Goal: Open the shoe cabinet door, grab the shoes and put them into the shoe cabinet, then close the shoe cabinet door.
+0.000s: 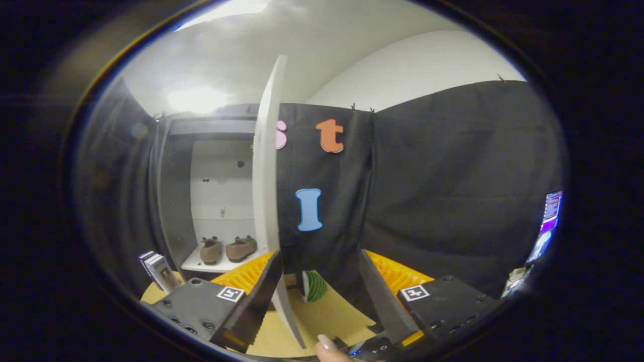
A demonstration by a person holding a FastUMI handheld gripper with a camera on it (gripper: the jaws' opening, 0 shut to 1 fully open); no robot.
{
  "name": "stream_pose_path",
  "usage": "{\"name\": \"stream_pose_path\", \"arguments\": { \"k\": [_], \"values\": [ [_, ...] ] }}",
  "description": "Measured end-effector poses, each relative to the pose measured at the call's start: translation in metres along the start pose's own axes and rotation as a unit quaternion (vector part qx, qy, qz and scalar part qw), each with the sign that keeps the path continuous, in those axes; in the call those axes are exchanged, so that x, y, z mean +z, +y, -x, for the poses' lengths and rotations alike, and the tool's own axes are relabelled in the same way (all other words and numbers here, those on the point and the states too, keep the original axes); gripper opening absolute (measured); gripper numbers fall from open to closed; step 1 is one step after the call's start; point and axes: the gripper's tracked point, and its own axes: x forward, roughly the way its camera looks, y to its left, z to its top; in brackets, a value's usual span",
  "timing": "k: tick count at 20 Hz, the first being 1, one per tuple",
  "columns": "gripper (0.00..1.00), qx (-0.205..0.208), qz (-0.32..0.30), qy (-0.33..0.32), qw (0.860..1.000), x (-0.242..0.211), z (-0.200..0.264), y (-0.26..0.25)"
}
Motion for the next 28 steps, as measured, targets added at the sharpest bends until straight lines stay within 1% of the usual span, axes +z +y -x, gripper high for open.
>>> {"name": "stream_pose_path", "arguments": {
  "k": [3, 6, 8, 12, 14, 21, 28],
  "values": [
    [0.95, 0.026, 0.0, 0.015, 1.0, -0.011, -0.043, -0.018],
    [0.95, 0.061, -0.001, 0.035, 0.998, -0.026, -0.086, -0.022],
    [0.95, 0.09, -0.01, 0.04, 0.995, -0.031, -0.113, -0.013],
    [0.94, 0.144, -0.019, 0.046, 0.988, -0.04, -0.135, 0.014],
    [0.93, 0.159, -0.018, 0.045, 0.986, -0.04, -0.136, 0.02],
    [0.9, 0.173, -0.05, 0.054, 0.982, -0.045, -0.125, 0.04],
    [0.9, 0.204, -0.031, 0.044, 0.977, -0.042, -0.089, 0.11]
  ]
}}
